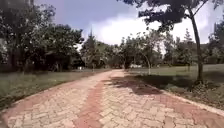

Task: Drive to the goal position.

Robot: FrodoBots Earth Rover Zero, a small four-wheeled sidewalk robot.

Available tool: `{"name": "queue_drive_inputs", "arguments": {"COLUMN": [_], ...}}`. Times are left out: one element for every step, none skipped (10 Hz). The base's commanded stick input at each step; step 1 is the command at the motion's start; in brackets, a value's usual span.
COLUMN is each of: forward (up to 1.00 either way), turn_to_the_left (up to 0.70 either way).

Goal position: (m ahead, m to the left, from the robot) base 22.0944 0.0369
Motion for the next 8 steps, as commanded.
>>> {"name": "queue_drive_inputs", "arguments": {"forward": [0.70, 0.70, 0.70, 0.70, 0.70, 0.70, 0.70, 0.70], "turn_to_the_left": [0.00, 0.00, 0.00, 0.00, 0.00, 0.00, 0.00, 0.00]}}
